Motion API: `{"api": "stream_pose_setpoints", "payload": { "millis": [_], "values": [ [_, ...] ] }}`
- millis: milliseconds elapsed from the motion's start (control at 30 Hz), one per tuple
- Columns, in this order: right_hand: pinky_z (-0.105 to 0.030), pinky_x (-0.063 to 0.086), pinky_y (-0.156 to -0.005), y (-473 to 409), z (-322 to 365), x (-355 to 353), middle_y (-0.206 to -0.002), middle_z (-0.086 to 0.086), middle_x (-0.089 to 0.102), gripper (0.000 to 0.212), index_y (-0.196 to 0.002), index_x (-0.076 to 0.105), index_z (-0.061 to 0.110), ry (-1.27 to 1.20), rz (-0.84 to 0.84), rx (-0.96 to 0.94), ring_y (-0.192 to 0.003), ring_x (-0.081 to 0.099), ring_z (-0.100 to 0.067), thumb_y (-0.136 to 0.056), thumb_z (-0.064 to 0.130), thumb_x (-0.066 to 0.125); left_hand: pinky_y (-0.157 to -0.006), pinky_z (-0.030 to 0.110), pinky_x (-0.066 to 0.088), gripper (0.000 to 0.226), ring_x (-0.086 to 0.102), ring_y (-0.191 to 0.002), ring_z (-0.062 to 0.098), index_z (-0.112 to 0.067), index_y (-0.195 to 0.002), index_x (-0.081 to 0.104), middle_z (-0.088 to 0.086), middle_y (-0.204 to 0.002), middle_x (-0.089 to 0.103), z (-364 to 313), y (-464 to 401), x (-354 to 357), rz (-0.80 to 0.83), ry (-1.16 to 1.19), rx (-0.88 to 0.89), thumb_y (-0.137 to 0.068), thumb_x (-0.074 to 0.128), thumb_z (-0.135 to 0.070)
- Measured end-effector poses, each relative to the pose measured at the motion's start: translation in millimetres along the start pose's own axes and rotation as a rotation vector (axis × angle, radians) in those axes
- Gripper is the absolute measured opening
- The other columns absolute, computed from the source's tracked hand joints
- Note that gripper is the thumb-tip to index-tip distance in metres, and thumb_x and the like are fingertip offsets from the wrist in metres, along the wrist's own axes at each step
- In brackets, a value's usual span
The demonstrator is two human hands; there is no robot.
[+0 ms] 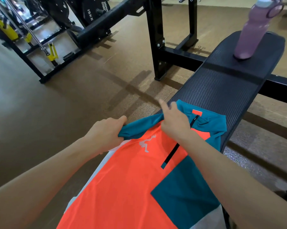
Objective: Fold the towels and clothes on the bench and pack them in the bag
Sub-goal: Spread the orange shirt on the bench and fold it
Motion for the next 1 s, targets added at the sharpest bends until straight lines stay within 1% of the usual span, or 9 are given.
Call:
{"api": "stream_pose_setpoints", "payload": {
  "millis": [100, 167, 233, 367, 500, 600, 733, 867, 1000],
  "values": [
    [-0.039, 0.048, -0.072, 9, 27, 14, -0.112, -0.012, 0.064, 0.066, -0.147, 0.035, 0.031, -0.122, 0.119, -0.162, -0.101, 0.063, -0.035, -0.085, 0.016, 0.051, -0.052, 0.032, 0.034, 0.022, 0.063, -0.069, 0.028, -0.022, -0.101, 0.040, -0.003, -0.082, 0.057, -15, 7, -2, -0.159, -0.186, 0.043, -0.086, 0.056, -0.020],
    [-0.041, 0.052, -0.073, 10, 26, 19, -0.100, -0.012, 0.067, 0.041, -0.125, 0.051, 0.026, -0.154, 0.153, -0.154, -0.096, 0.064, -0.035, -0.085, 0.017, 0.052, -0.042, 0.026, 0.019, 0.037, 0.057, -0.046, 0.028, -0.019, -0.093, 0.046, -0.001, -0.071, 0.055, -25, 16, -3, -0.247, -0.252, 0.110, -0.068, 0.072, -0.009],
    [-0.044, 0.052, -0.071, 10, 20, 20, -0.087, -0.009, 0.064, 0.022, -0.104, 0.050, 0.020, -0.220, 0.171, -0.111, -0.087, 0.063, -0.035, -0.083, 0.015, 0.053, -0.043, 0.019, 0.004, 0.051, 0.046, -0.030, 0.026, -0.016, -0.087, 0.047, 0.000, -0.064, 0.052, -33, 28, -3, -0.297, -0.283, 0.157, -0.049, 0.076, 0.002],
    [-0.044, 0.051, -0.067, 9, 12, 13, -0.075, -0.007, 0.060, 0.024, -0.099, 0.044, 0.018, -0.375, 0.158, -0.044, -0.073, 0.060, -0.029, -0.080, 0.008, 0.054, -0.046, 0.020, -0.002, 0.057, 0.047, -0.030, 0.027, -0.017, -0.090, 0.040, 0.001, -0.068, 0.054, -49, 54, 14, -0.257, -0.207, 0.208, -0.049, 0.074, 0.003],
    [-0.038, 0.048, -0.070, 12, -6, 10, -0.084, -0.006, 0.063, 0.018, -0.094, 0.050, 0.017, -0.323, 0.155, 0.039, -0.082, 0.058, -0.029, -0.078, 0.007, 0.050, -0.037, 0.029, 0.024, 0.048, 0.060, -0.050, 0.024, -0.022, -0.092, 0.035, -0.003, -0.071, 0.057, -81, 76, 42, -0.169, -0.043, 0.277, -0.064, 0.074, -0.013],
    [-0.038, 0.052, -0.077, 15, -23, 7, -0.090, -0.008, 0.068, 0.013, -0.089, 0.055, 0.016, -0.312, 0.158, 0.143, -0.085, 0.066, -0.030, -0.081, 0.010, 0.046, -0.062, 0.040, 0.042, 0.017, 0.063, -0.089, 0.031, -0.022, -0.111, 0.036, 0.000, -0.104, 0.060, -111, 89, 63, 0.066, 0.100, 0.220, -0.097, 0.045, -0.023],
    [-0.045, 0.062, -0.073, 24, -30, 13, -0.084, -0.011, 0.071, 0.010, -0.090, 0.053, 0.016, -0.513, 0.304, 0.285, -0.064, 0.073, -0.027, -0.084, 0.022, 0.048, -0.077, 0.042, 0.048, 0.029, 0.061, -0.098, 0.025, -0.022, -0.120, 0.040, -0.002, -0.109, 0.061, -129, 96, 74, 0.138, 0.290, 0.209, -0.097, 0.047, -0.039],
    [-0.048, 0.058, -0.078, 40, -18, 22, -0.085, -0.009, 0.068, 0.025, -0.087, 0.042, 0.021, -0.468, 0.383, 0.238, -0.079, 0.070, -0.031, -0.079, 0.030, 0.063, -0.074, 0.034, 0.047, 0.030, 0.057, -0.083, 0.008, -0.029, -0.115, 0.046, -0.011, -0.090, 0.059, -113, 84, 72, 0.062, 0.534, 0.049, -0.098, 0.046, -0.054],
    [-0.051, 0.057, -0.075, 50, -11, 28, -0.089, -0.010, 0.061, 0.030, -0.090, 0.039, 0.016, -0.447, 0.388, 0.218, -0.078, 0.067, -0.034, -0.081, 0.023, 0.067, -0.088, 0.041, 0.048, 0.041, 0.054, -0.108, 0.026, -0.022, -0.132, 0.046, 0.004, -0.118, 0.051, -43, 55, 85, -0.135, 0.572, -0.354, -0.095, 0.057, -0.038]
  ]
}}
Point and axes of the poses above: each hand's wrist, its own y-axis away from the middle knuckle, its own x-axis out of the palm, z = x × y, the point moved 6 cm from there along -y, towards the middle knuckle
